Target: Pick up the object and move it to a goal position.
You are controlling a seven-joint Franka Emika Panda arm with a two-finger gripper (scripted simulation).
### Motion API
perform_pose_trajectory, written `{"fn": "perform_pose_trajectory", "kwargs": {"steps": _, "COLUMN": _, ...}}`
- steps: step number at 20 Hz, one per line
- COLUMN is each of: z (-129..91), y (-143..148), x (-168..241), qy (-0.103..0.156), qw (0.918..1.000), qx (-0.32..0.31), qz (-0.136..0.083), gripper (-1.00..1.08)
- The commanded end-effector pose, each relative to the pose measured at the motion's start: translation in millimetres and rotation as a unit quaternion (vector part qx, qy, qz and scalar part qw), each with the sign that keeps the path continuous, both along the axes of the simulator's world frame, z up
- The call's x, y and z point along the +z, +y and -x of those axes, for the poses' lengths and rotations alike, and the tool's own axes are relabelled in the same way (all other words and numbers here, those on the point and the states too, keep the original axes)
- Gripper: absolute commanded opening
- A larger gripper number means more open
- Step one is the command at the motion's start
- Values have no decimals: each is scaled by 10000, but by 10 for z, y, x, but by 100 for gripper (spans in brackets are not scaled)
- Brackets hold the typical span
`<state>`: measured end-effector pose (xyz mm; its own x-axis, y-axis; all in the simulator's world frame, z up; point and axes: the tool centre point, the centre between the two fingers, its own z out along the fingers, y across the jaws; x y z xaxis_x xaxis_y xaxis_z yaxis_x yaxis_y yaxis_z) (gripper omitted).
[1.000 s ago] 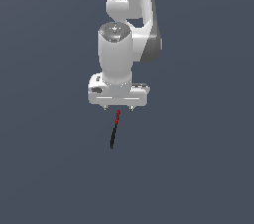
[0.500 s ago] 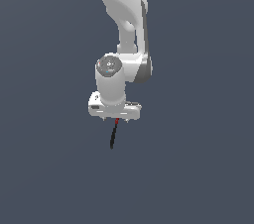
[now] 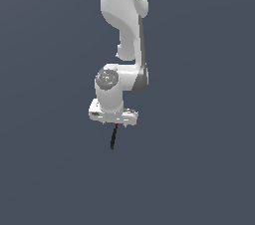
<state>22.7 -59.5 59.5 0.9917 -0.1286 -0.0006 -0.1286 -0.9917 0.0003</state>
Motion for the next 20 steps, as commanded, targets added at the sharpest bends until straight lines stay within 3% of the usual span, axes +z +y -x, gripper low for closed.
{"fn": "perform_pose_trajectory", "kwargs": {"steps": 1, "z": 0, "y": -1, "x": -1, "qy": 0, "qw": 10000, "qx": -1, "qz": 0, "gripper": 100}}
{"fn": "perform_pose_trajectory", "kwargs": {"steps": 19, "z": -1, "y": -2, "x": -516, "qy": -3, "qw": 10000, "qx": -7, "qz": -1, "gripper": 100}}
{"fn": "perform_pose_trajectory", "kwargs": {"steps": 20, "z": -1, "y": -2, "x": -516, "qy": -3, "qw": 10000, "qx": -7, "qz": -1, "gripper": -100}}
